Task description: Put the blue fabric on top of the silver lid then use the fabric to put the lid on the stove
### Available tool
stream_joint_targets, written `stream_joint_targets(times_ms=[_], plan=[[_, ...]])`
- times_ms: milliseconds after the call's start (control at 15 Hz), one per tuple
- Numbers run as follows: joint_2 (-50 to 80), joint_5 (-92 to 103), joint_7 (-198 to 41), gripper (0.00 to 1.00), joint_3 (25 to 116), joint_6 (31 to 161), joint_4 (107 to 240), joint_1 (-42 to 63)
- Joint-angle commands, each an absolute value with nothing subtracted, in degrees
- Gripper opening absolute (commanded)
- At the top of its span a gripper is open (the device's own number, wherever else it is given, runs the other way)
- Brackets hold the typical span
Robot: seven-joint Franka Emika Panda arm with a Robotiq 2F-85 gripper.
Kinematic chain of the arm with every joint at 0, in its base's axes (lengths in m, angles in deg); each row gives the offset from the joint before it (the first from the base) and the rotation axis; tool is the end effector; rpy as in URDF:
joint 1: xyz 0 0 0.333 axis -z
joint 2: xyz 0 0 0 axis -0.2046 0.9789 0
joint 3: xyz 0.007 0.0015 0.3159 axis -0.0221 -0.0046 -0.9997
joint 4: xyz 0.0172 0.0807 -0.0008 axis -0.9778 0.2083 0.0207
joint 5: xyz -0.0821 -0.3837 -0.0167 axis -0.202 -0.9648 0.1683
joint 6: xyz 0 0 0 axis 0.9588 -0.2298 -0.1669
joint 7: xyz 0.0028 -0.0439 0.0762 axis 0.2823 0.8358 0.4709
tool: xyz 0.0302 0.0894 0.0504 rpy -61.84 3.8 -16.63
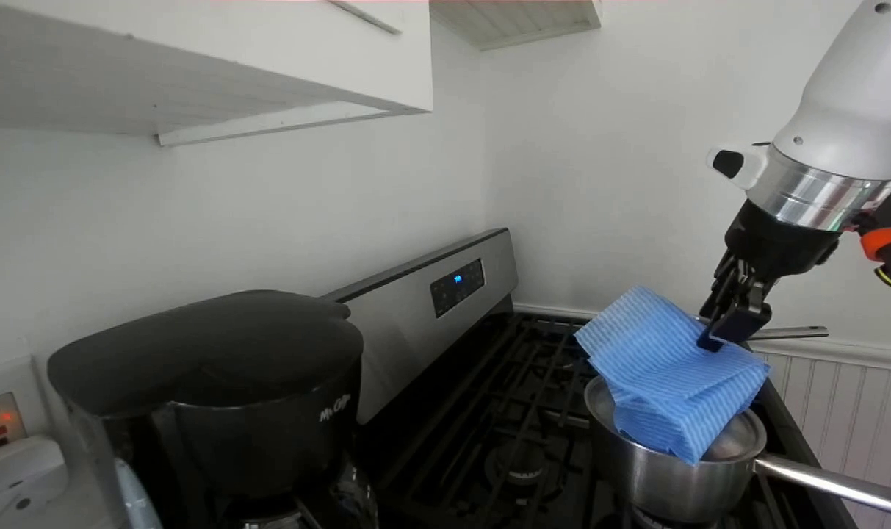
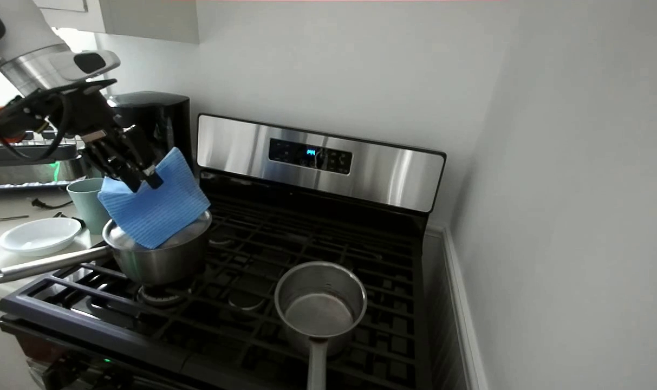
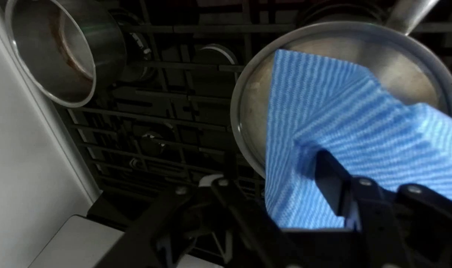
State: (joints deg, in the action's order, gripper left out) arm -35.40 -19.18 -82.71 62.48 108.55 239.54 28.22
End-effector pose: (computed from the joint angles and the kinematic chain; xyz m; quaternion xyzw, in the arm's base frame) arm 0.3675 -0.0765 0.4231 0.9637 0.0577 0.1628 0.2034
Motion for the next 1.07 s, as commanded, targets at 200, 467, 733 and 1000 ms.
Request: stream_joint_targets(times_ms=[200,467,733,1000], plan=[[-30.1,-19.0,-79.3,1.00,62.8,112.7,239.5,27.7],[-27.1,-18.1,-77.8,1.00,62.8,113.3,239.5,27.1],[-24.1,-17.8,-76.5,1.00,63.2,114.8,239.5,26.4],[-21.7,-16.2,-74.5,1.00,63.8,120.7,239.5,26.2]])
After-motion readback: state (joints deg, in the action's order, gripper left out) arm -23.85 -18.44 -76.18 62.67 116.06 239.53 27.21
